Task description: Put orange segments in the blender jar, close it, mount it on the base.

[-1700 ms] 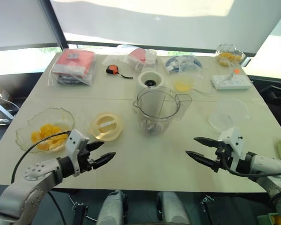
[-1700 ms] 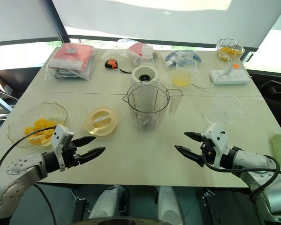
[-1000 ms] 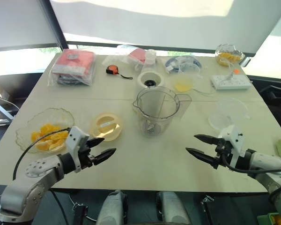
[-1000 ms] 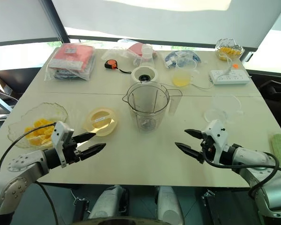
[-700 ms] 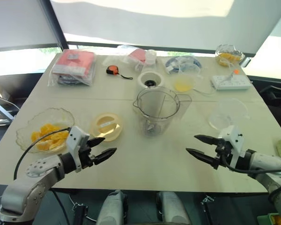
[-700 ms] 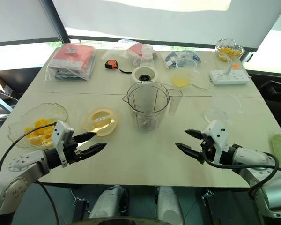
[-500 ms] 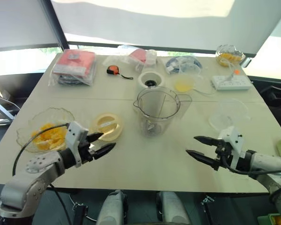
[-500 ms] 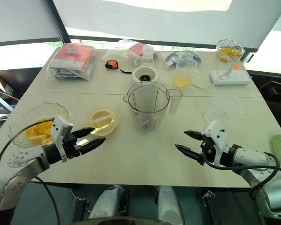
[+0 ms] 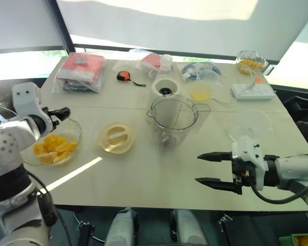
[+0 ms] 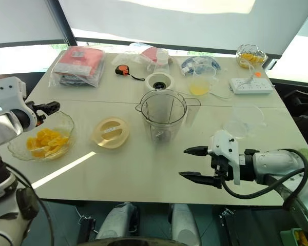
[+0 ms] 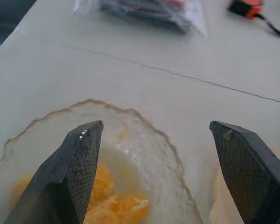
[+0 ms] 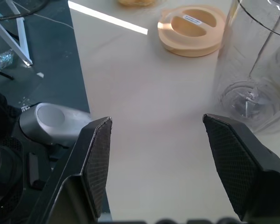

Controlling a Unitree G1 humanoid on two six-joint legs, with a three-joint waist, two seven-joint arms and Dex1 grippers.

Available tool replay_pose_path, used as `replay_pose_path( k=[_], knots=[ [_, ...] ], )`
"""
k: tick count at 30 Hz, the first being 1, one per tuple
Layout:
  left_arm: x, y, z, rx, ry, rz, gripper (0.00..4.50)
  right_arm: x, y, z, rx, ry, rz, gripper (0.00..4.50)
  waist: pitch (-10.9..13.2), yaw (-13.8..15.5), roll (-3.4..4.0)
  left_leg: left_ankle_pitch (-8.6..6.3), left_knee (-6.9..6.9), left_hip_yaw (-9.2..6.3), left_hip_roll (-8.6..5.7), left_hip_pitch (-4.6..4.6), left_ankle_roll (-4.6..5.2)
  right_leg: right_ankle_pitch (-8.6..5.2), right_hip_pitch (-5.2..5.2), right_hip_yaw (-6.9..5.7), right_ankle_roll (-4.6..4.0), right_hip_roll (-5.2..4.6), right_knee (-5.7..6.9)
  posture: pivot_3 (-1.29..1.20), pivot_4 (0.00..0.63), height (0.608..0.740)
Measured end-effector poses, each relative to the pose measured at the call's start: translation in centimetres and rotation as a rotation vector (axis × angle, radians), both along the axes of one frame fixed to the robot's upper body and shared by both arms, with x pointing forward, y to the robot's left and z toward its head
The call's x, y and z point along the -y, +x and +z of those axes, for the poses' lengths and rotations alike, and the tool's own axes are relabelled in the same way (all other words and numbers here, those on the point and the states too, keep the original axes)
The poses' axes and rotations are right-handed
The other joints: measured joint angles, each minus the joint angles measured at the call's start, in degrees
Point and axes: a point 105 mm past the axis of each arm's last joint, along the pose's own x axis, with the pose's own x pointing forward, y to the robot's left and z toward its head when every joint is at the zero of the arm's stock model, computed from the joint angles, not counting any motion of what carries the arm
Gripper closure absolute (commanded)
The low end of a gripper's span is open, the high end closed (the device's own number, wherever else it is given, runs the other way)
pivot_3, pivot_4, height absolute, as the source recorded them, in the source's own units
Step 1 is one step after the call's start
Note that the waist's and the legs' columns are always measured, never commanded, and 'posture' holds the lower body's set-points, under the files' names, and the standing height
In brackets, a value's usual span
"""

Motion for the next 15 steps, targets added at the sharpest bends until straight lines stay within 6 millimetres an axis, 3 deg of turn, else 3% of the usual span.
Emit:
replay_pose_path(
  k=[5, 10, 15],
  knots=[
    [-0.7, -0.4, -1.2, -0.064, -0.025, 0.147, 0.68, 0.2, 0.2, -0.3, -0.013, 0.004, -0.025, 1.24, 0.07, 0.02, -0.12, 0.01, -0.03, -0.02, 0.05, -0.02, -0.04, -0.03, -0.04, -0.01, -0.06, -0.04, 0.01, 0.0, 0.15, 0.74],
    [-0.7, 0.5, -1.2, -0.088, -0.076, 0.208, 0.68, 0.1, 0.3, -0.5, -0.012, 0.014, -0.043, 1.24, 0.06, 0.17, -0.12, 0.05, -0.01, -0.04, 0.06, 0.02, -0.11, -0.06, -0.01, -0.02, -0.23, -0.06, 0.03, 0.0, 0.15, 0.74],
    [-1.8, 1.2, -3.5, -0.163, -0.103, 0.29, 0.68, -0.1, 0.4, -0.9, -0.021, 0.023, -0.058, 1.24, 0.06, -0.06, -0.13, 0.05, -0.04, -0.03, 0.06, 0.02, -0.11, 0.0, -0.05, -0.01, -0.12, -0.06, 0.04, 0.0, 0.15, 0.74]
  ],
)
